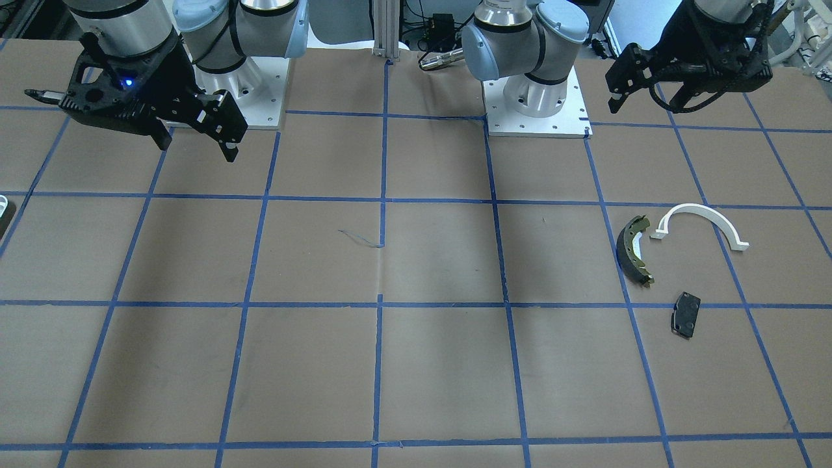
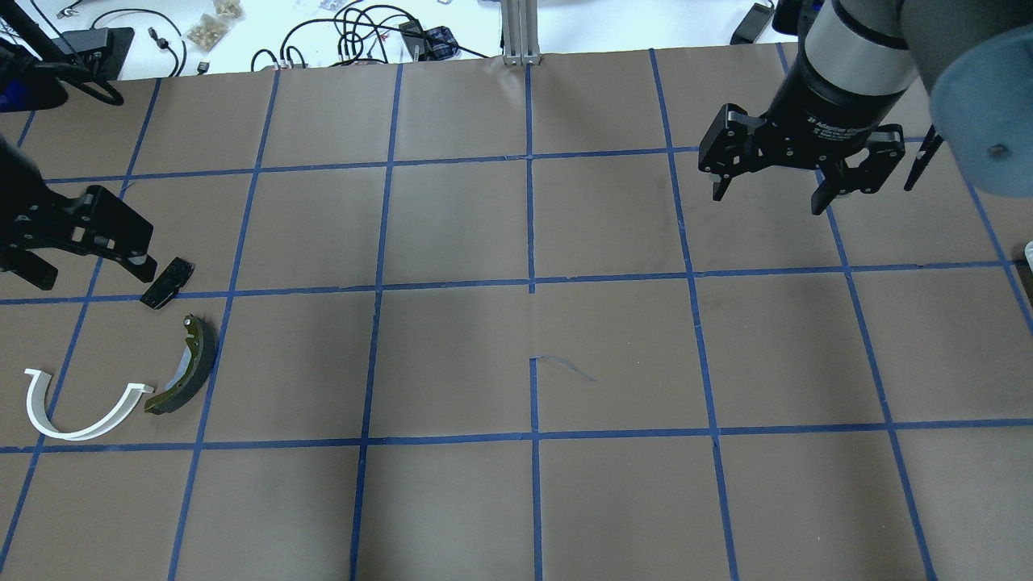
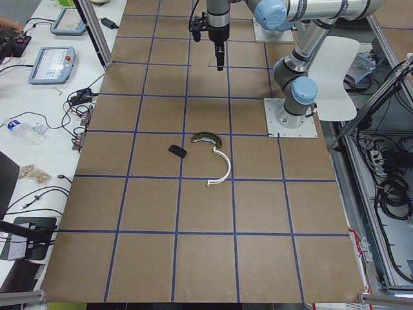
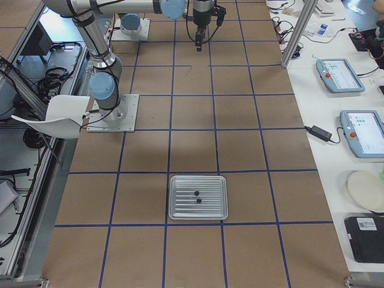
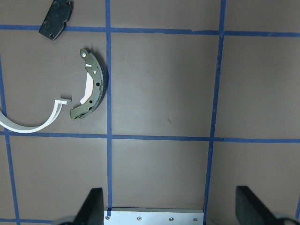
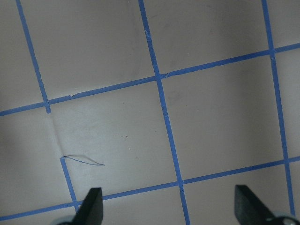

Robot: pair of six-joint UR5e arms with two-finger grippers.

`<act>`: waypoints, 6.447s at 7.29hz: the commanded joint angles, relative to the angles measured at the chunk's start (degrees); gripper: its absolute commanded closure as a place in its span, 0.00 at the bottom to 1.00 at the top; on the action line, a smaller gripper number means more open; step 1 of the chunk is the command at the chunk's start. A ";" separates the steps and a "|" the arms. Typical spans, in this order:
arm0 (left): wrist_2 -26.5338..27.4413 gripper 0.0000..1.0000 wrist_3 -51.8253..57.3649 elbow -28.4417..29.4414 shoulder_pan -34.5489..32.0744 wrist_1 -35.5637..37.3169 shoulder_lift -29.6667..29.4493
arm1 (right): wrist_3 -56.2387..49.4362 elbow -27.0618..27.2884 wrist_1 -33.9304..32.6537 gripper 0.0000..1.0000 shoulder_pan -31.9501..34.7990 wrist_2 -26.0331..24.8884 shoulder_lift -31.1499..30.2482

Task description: Place bearing gear from tray to pile

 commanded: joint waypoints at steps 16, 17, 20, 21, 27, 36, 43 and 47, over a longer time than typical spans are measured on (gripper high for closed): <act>-0.19 0.00 -0.05 3.95 0.19 -0.08 -3.97 | -5.75 0.18 -0.23 0.00 -0.52 -1.85 -0.09; -0.19 0.00 -0.05 3.95 0.11 -0.08 -4.76 | -13.54 0.18 -0.41 0.00 -1.14 -2.46 0.00; -0.19 0.00 -0.05 4.56 -0.07 -0.08 -4.95 | -43.91 0.27 2.39 0.00 -14.44 -3.16 0.00; -0.19 0.00 -0.14 4.47 -0.24 -0.08 -4.95 | -56.82 0.36 2.23 0.00 -21.64 -3.08 0.26; -2.28 0.00 -10.29 2.72 -16.62 3.53 -8.02 | -125.47 2.73 -30.40 0.00 -52.36 -2.20 25.71; -1.90 0.00 -10.95 2.69 -15.98 2.06 -4.94 | -145.35 1.85 -39.79 0.11 -59.85 2.28 35.86; -0.98 0.00 -11.30 2.63 -15.89 3.09 -8.29 | -153.11 1.77 -40.49 0.55 -59.85 2.37 36.83; -0.89 0.00 -11.13 2.54 -15.89 3.17 -8.38 | -152.50 1.77 -40.76 0.80 -59.85 1.94 36.56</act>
